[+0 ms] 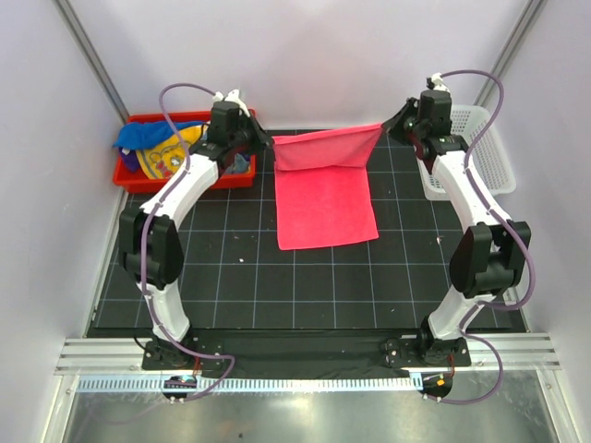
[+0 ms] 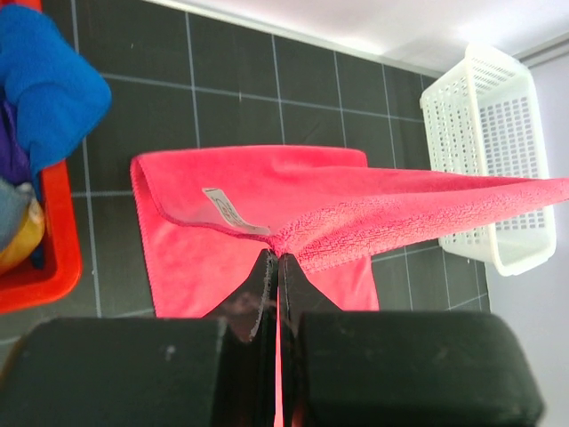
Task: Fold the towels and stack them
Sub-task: Fold the towel
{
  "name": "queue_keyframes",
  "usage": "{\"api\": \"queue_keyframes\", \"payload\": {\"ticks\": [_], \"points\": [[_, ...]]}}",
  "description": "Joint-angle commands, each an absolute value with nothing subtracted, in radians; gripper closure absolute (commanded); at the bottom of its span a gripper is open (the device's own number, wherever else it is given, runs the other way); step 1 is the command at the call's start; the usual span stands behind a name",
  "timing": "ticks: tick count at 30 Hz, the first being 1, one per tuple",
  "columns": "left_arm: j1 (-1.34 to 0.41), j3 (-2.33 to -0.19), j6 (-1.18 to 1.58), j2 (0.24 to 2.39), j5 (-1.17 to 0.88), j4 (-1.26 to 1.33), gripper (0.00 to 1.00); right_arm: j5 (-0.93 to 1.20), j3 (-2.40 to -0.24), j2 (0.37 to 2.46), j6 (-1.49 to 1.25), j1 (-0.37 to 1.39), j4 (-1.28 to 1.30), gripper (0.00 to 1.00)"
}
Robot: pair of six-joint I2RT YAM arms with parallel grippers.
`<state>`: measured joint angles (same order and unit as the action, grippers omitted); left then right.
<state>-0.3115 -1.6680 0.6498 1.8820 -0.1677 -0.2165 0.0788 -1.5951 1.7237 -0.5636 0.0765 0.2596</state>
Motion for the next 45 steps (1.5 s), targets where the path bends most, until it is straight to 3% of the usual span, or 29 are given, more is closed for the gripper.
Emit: {"api": "queue_keyframes", "payload": {"ticks": [1,45], "points": [[-0.278,-1.628,0.635,1.799,-0.113,-0.199,1.0,0.023,-1.565,1.651,-0.564,0.049,0.204,0.99],[-0.374,-1.252,0.673,1.62,-0.114,-0.141,1.0,0.077,-1.238,1.494,-0.603,0.048,0.264,0.99]]}}
